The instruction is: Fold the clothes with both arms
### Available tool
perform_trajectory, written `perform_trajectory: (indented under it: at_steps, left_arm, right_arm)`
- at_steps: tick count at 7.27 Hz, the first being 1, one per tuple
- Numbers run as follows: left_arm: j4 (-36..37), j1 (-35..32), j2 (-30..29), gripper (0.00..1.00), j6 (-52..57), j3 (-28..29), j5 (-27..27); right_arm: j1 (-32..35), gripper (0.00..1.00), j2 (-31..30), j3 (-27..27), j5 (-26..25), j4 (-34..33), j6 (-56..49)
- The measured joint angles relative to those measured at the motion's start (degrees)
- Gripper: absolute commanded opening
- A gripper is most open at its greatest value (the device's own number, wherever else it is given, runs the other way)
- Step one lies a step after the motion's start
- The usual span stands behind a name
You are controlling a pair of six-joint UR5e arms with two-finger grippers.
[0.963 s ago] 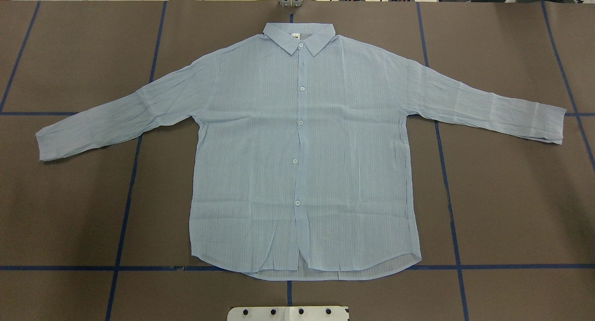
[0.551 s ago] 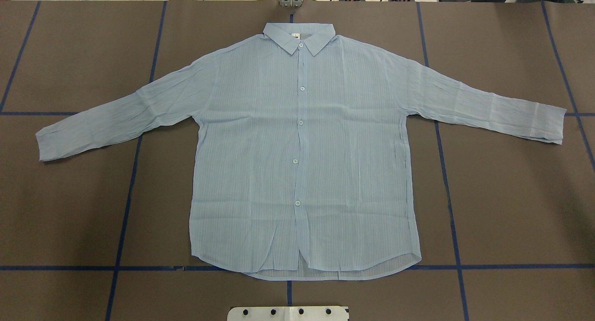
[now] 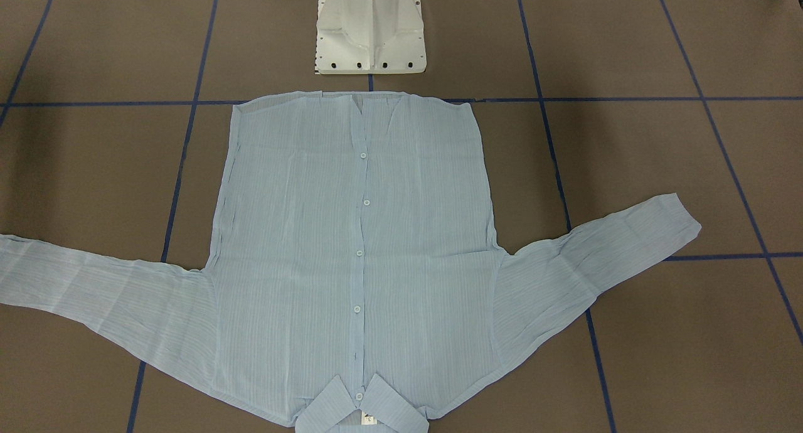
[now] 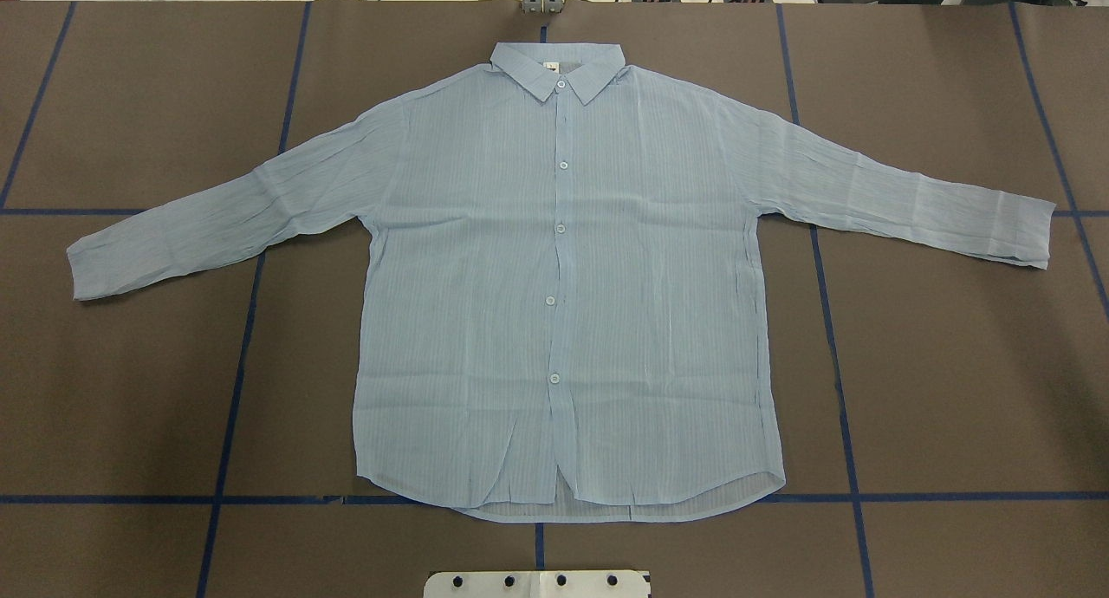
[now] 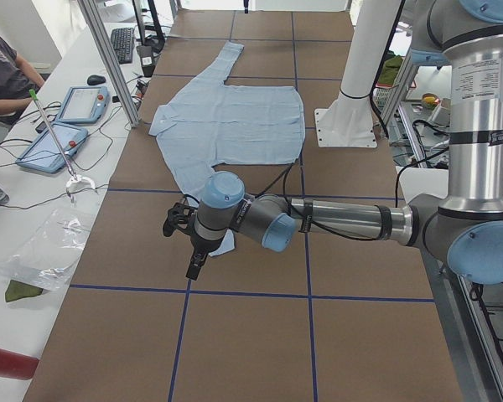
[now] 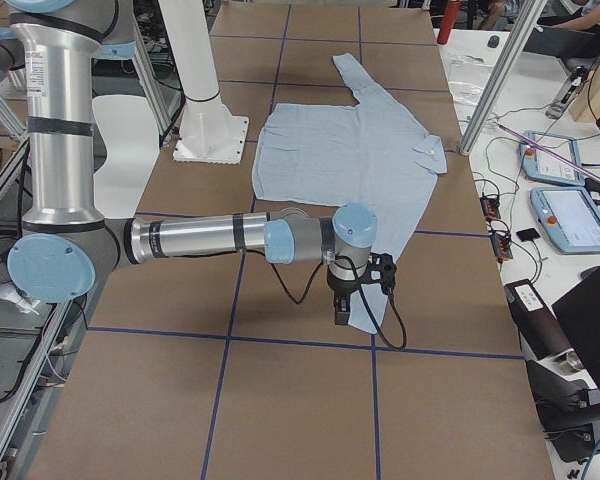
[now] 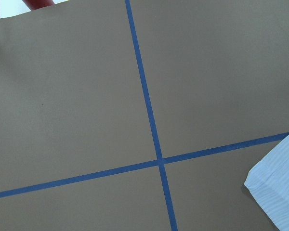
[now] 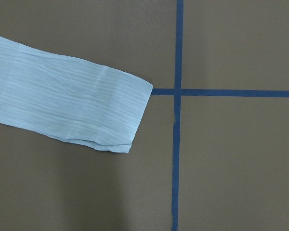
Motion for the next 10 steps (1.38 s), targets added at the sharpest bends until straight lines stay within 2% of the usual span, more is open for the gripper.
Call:
perform_trajectory:
  at_steps: [3,5,8,10]
  left_arm:
    - [0.01,0.01,0.18,1.0,0.05,0.06,-0.43]
    - [-0.17,0.01,0.35,1.0,0.12,0.31,-0.46]
    - [-0.25,0.01,0.5,1.0,0.05,0.43,-0.47]
    - [-0.27,0.07,0.43,1.0,0.13,0.47,-0.43]
  right_arm:
    - [-0.34,1.0,0.5,-1.32,0.02,1.82,-0.07]
    - [-0.81,1.0,0.75,-3.14,0.75,6.99,0.07]
    - [-2.15,1.0,3.94,-12.36,3.08,20.57,2.37]
    - [-4.36,1.0,11.53,-21.54,3.16,22.76,7.26]
